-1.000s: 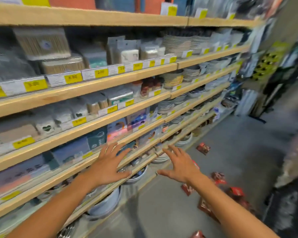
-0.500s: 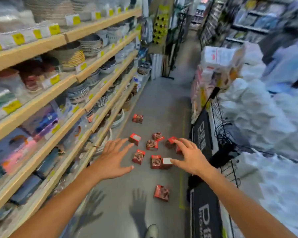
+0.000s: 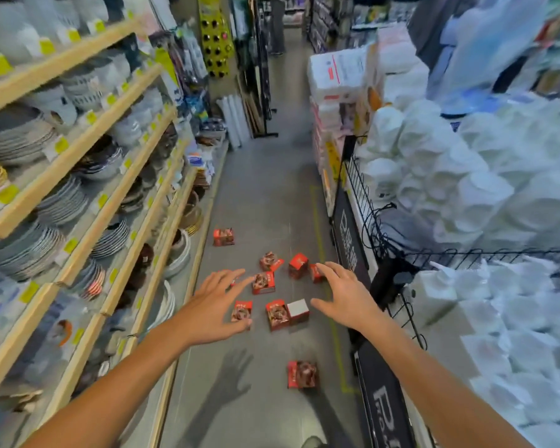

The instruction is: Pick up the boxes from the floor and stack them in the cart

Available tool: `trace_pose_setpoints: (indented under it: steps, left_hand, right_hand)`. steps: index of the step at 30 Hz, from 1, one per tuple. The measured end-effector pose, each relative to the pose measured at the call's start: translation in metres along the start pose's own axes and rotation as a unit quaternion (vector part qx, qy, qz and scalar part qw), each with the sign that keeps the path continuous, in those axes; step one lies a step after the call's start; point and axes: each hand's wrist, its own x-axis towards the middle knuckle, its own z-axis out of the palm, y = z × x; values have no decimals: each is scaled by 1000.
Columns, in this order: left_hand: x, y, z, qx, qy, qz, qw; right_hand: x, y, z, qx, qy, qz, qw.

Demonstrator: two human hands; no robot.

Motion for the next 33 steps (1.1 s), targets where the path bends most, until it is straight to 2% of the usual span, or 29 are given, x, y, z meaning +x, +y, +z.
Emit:
trace_pose_setpoints:
  steps: [9, 20, 26, 33]
  left_hand:
    - [117, 19, 35, -46, -58, 48, 996]
    - [243, -63, 99, -95, -129, 86, 983]
    - [317, -118, 160, -110, -213, 112, 965]
    - [375, -152, 284, -117, -245, 141, 952]
  right_hand:
    - [37, 77, 4, 42, -29, 71, 996]
    - [115, 111, 53, 77, -81, 180, 977]
    - [173, 121, 113, 130, -107, 280, 945]
    - [208, 165, 229, 161, -129, 350, 914]
